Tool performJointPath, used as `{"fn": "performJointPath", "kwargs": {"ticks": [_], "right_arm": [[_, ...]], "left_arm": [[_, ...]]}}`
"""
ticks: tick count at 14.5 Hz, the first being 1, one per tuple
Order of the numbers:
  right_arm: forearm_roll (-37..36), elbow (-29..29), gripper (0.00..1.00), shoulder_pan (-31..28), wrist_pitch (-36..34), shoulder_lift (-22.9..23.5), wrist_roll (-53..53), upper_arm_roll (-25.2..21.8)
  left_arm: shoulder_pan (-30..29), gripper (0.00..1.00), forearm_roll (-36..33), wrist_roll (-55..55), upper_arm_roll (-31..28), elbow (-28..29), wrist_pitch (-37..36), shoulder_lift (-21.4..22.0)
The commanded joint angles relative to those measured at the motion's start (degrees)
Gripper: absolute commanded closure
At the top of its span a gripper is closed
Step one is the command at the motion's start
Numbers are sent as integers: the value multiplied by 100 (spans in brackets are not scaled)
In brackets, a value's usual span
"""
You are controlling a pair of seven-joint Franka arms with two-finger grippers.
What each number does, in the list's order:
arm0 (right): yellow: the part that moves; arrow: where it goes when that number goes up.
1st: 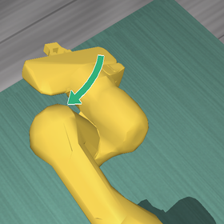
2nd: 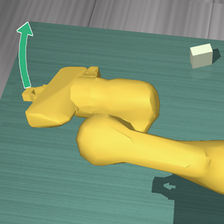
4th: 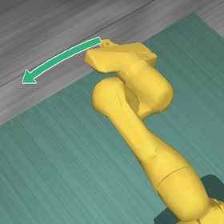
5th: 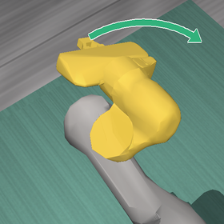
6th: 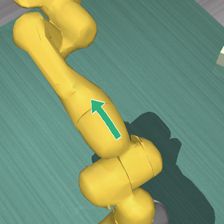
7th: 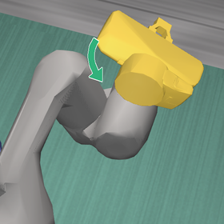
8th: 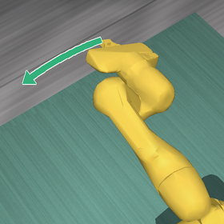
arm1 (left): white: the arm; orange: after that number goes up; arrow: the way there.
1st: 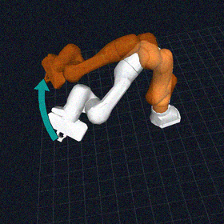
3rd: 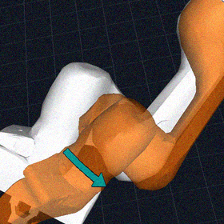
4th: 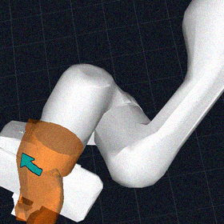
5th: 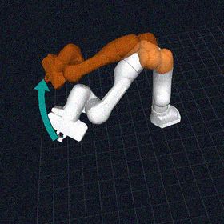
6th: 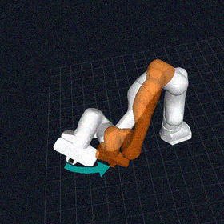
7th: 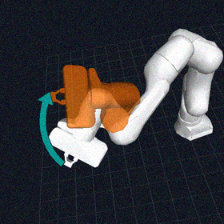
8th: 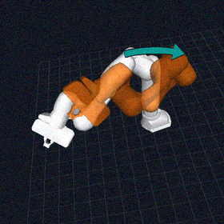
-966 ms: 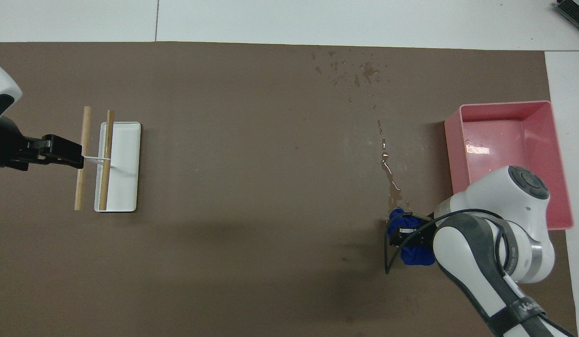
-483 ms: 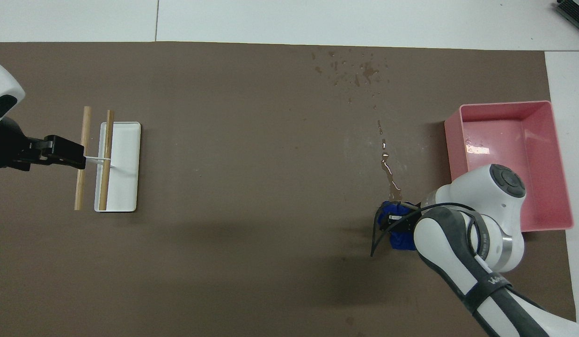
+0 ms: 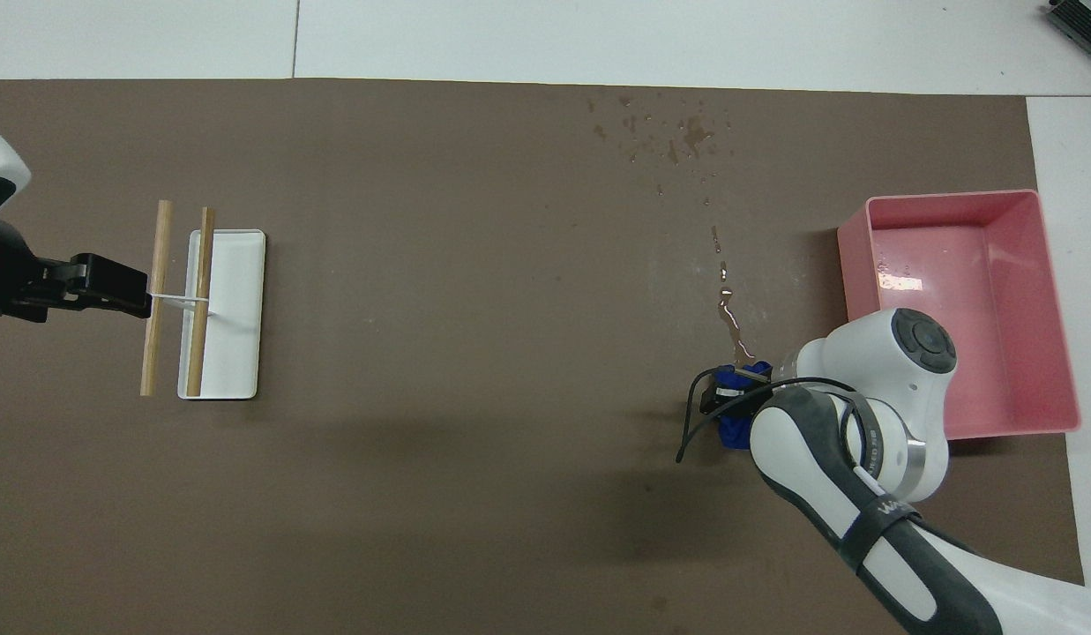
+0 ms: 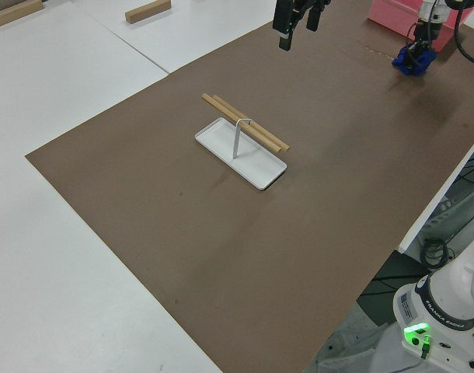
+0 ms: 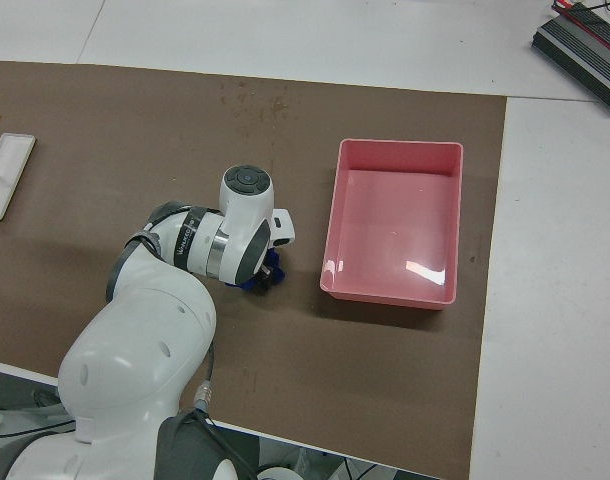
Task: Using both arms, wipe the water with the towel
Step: 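Wipe the towel along the water streak with the right gripper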
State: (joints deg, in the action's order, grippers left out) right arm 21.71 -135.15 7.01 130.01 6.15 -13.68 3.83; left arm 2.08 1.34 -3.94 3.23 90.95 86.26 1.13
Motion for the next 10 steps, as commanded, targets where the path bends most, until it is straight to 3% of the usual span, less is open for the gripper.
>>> {"fn": "performJointPath", "kwargs": {"ticks": [1,5,10], "right_arm": [[26,506,100,-41,323,562,251,3],[-44,639,100,-234,480,633,831,-6],[-53,1305,100,-209,903,1414,1122,-6]], "left_arm": [[117,0,42,78,-103,-6,-82,71],[109,0,-64,183,-86,-235,-347,1],[56,0,15,175,-60,-122,-241,62]]}}
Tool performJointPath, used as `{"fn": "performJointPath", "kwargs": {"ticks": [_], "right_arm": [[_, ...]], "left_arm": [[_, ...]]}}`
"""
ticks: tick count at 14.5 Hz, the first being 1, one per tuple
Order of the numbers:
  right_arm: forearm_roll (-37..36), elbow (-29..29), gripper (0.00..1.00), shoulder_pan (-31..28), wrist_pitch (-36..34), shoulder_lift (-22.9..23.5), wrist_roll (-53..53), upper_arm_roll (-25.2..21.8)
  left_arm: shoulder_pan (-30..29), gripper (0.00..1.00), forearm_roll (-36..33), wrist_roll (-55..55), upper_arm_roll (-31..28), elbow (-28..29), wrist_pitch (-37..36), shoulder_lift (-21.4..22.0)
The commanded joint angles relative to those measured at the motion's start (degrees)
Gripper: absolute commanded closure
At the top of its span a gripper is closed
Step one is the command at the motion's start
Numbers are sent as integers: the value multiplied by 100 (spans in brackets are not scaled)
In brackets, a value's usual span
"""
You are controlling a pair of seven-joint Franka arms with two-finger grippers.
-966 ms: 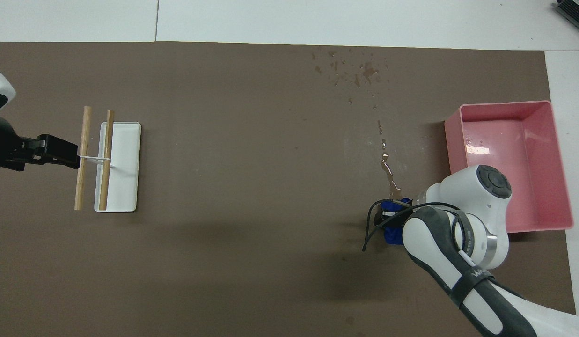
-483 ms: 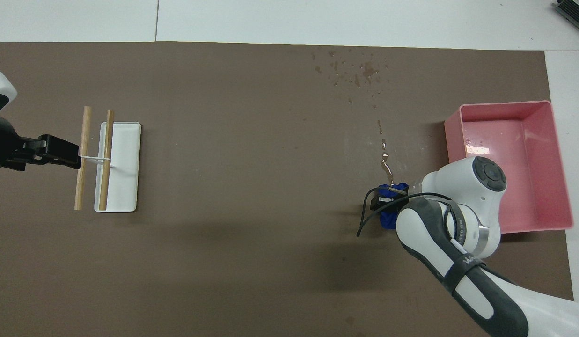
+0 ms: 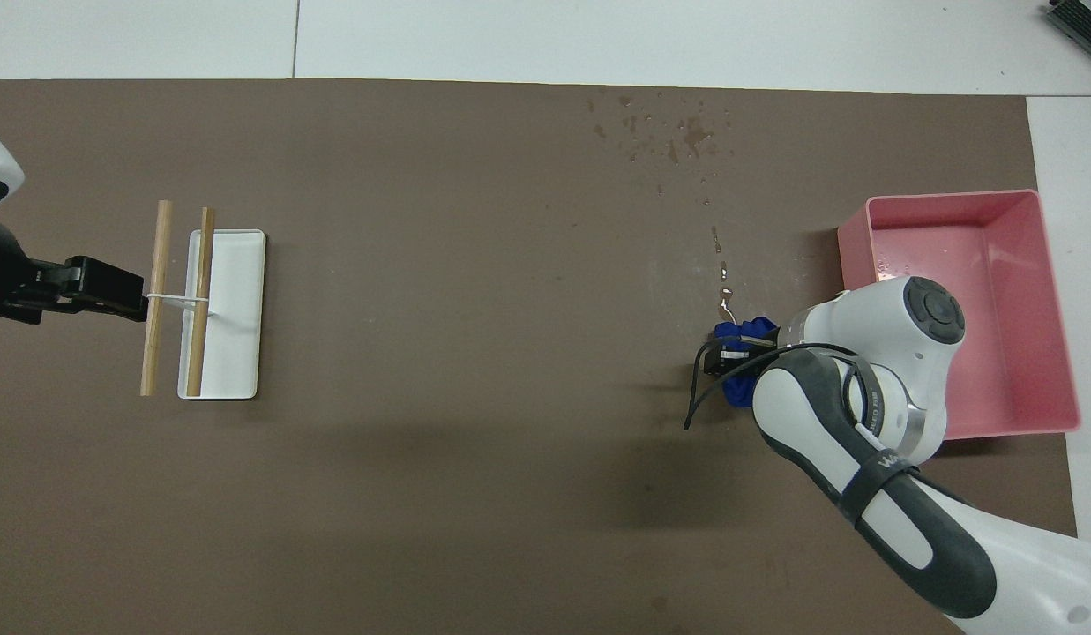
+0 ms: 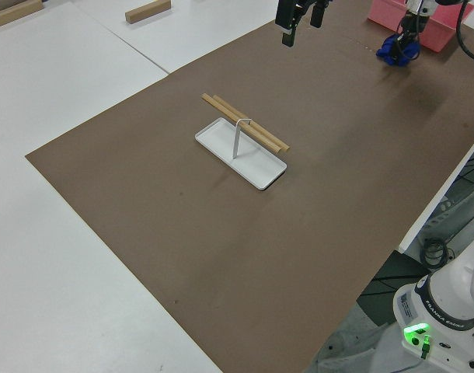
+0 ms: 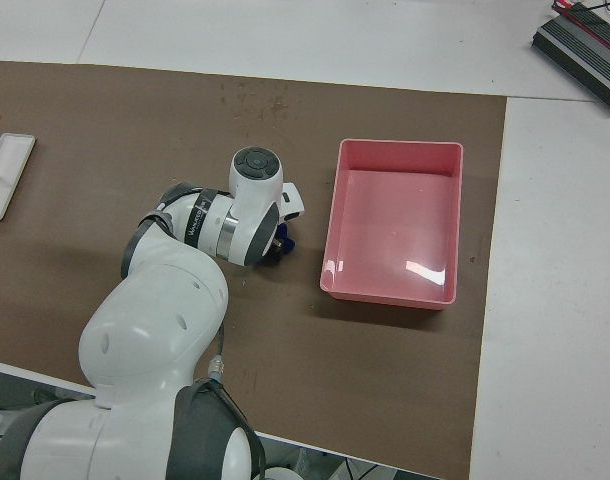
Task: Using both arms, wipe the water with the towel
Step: 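Wipe the towel along the water streak with the right gripper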
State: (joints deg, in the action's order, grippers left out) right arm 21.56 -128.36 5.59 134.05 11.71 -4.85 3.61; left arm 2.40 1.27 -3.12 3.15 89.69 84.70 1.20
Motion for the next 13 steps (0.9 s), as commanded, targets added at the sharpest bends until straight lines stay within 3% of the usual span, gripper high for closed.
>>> {"fn": "performJointPath", "kwargs": {"ticks": [1,13], "right_arm": [[-38,784,100,-32,508,920,239,17],[-301,2508,100,-14,920,2212,292,17]], "left_arm": [[15,0,23,101,-52,13,-77,56],[-64,0,23,48,-25,136,-112,91]]}}
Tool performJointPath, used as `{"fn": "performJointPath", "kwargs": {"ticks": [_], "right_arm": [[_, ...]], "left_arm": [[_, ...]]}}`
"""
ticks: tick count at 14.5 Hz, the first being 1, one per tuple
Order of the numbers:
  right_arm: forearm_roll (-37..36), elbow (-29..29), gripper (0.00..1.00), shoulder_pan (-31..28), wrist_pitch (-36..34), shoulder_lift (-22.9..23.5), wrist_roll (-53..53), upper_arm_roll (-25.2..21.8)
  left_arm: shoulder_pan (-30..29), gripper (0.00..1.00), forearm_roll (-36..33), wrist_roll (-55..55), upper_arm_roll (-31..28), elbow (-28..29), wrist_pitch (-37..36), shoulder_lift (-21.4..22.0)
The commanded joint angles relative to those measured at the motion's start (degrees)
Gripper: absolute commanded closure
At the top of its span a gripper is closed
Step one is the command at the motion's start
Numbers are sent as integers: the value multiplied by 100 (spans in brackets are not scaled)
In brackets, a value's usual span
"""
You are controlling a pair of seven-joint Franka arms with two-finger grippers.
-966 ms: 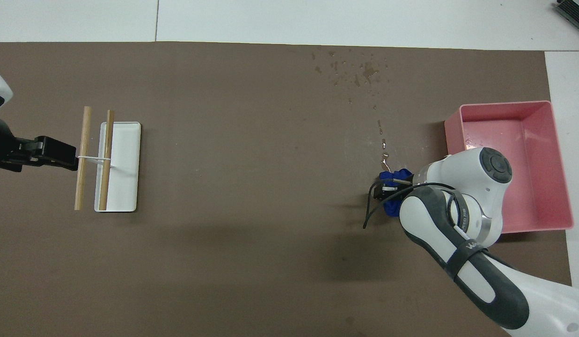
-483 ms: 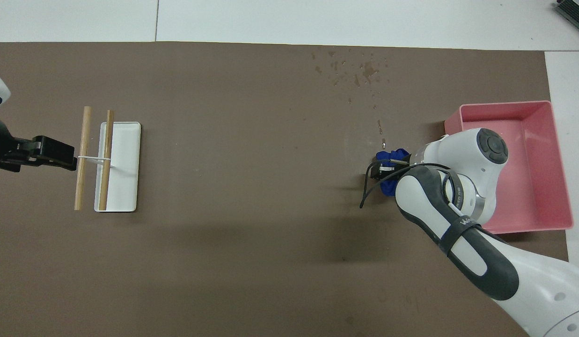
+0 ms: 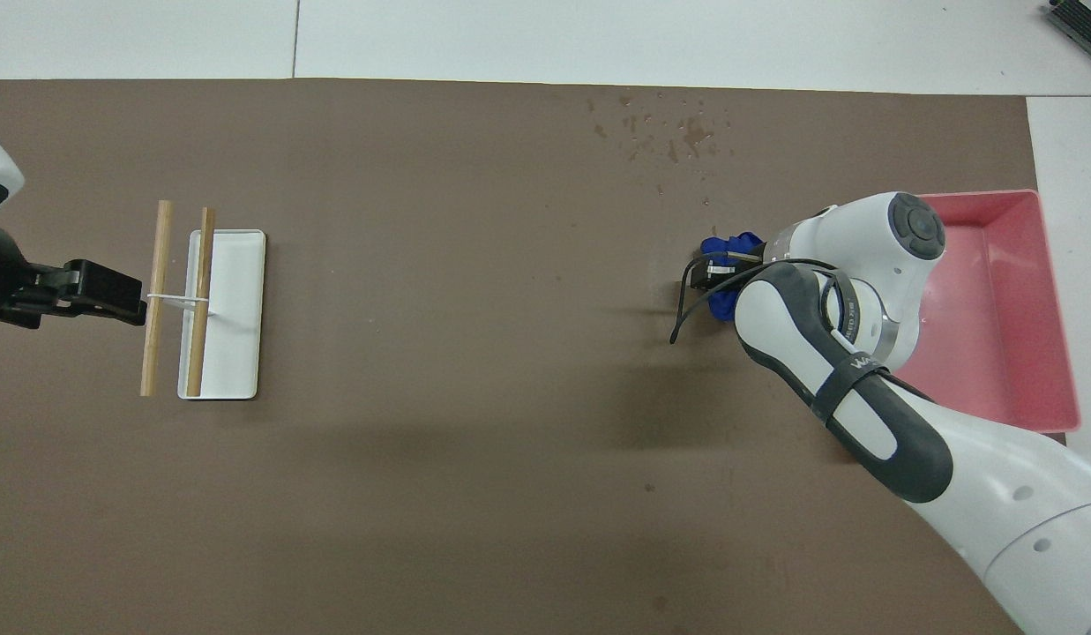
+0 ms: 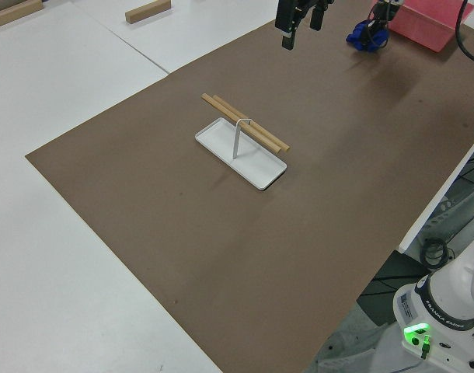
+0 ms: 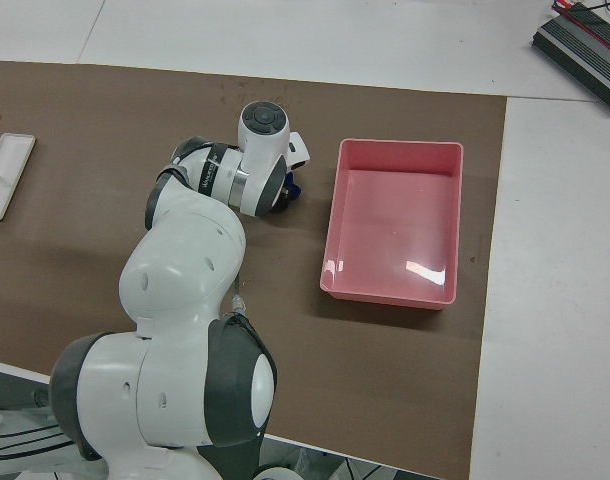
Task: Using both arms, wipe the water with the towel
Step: 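Wipe the towel along the water streak with the right gripper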
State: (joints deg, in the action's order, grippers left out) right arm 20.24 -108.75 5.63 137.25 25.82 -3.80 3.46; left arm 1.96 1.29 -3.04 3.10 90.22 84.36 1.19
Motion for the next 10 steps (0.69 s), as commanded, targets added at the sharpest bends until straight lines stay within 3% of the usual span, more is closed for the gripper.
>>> {"fn": "performJointPath", "kwargs": {"ticks": [1,5,7,10], "right_arm": [[-178,566,100,-10,749,828,195,32],[-679,792,100,-10,839,942,178,32],[-671,1302,100,-97,175,1004,186,32],[-652,1594,100,-80,-610,864,116,15]], "left_arm": [[-20,0,21,41,-20,84,-77,92],[-11,0,21,41,-20,84,-69,92],[-11,0,21,41,-20,84,-69,92],[-11,0,21,41,-20,84,-69,92]]}}
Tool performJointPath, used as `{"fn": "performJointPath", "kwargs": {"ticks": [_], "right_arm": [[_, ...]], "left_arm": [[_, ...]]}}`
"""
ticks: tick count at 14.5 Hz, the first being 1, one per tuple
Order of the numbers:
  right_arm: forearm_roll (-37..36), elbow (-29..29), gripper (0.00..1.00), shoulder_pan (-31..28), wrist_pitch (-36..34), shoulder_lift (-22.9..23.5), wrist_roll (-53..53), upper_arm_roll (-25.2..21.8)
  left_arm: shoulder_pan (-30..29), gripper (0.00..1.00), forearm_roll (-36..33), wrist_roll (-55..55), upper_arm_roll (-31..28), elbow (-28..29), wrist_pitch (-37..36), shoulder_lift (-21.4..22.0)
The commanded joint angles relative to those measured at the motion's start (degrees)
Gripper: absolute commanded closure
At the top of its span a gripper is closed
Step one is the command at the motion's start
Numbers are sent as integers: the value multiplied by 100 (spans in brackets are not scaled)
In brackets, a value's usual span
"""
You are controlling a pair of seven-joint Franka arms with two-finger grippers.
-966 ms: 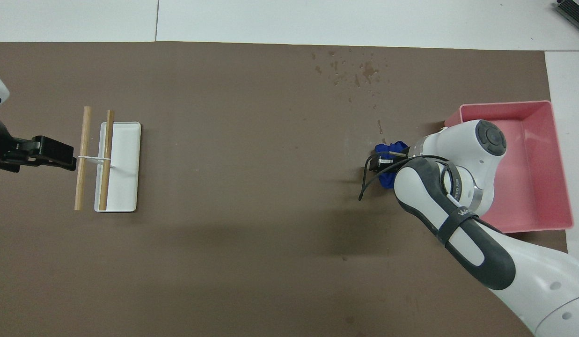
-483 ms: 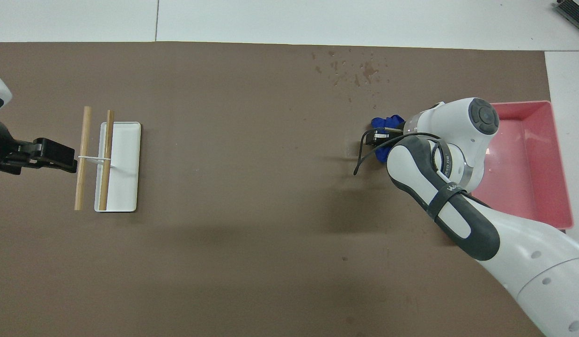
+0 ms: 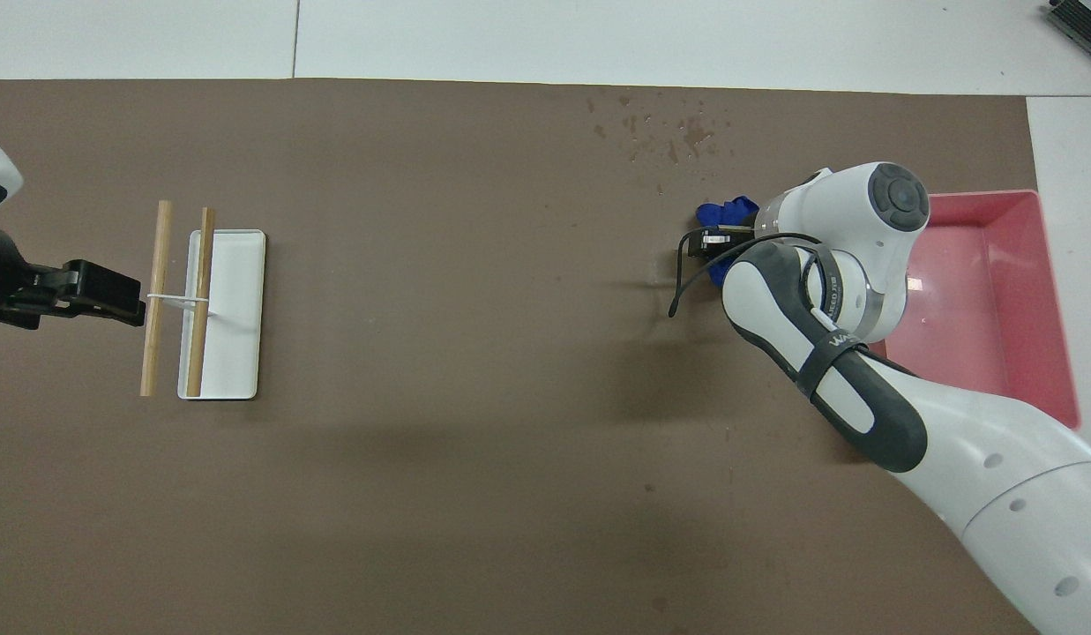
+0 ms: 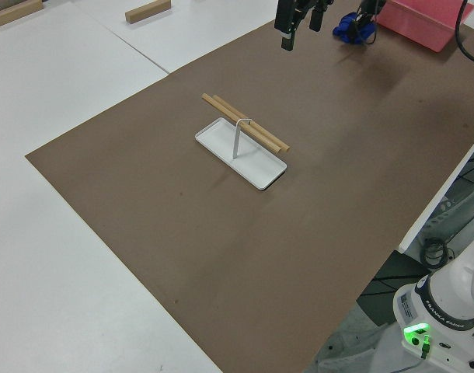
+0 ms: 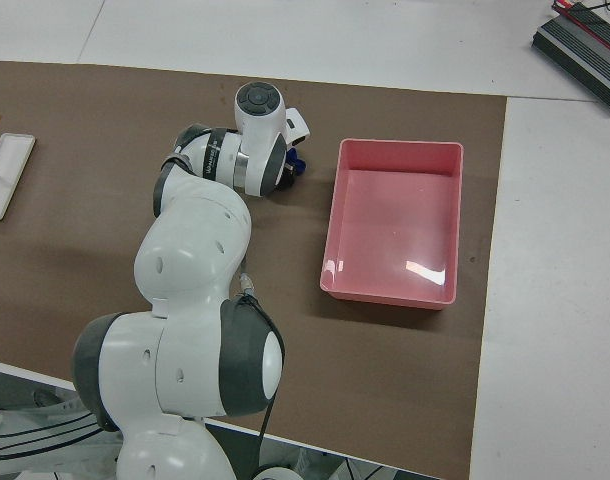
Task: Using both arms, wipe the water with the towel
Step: 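Wipe the towel along the water streak with the right gripper, then carry the towel into the pink bin with the right gripper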
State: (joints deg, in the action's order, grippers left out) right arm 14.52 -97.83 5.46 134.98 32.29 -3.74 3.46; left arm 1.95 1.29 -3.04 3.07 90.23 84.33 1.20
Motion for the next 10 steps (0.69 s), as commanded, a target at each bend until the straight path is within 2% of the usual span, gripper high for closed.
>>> {"fn": "performJointPath", "kwargs": {"ticks": [1,6,10], "right_arm": [[-89,510,100,-80,-654,104,111,15],[-484,581,100,-160,-2552,-1073,111,-231],[-792,616,100,-405,-3581,-1812,181,-214]], "left_arm": [[-10,0,21,41,-17,82,-74,91],[-10,0,21,41,-17,82,-74,91],[-10,0,21,41,-17,82,-66,91]]}}
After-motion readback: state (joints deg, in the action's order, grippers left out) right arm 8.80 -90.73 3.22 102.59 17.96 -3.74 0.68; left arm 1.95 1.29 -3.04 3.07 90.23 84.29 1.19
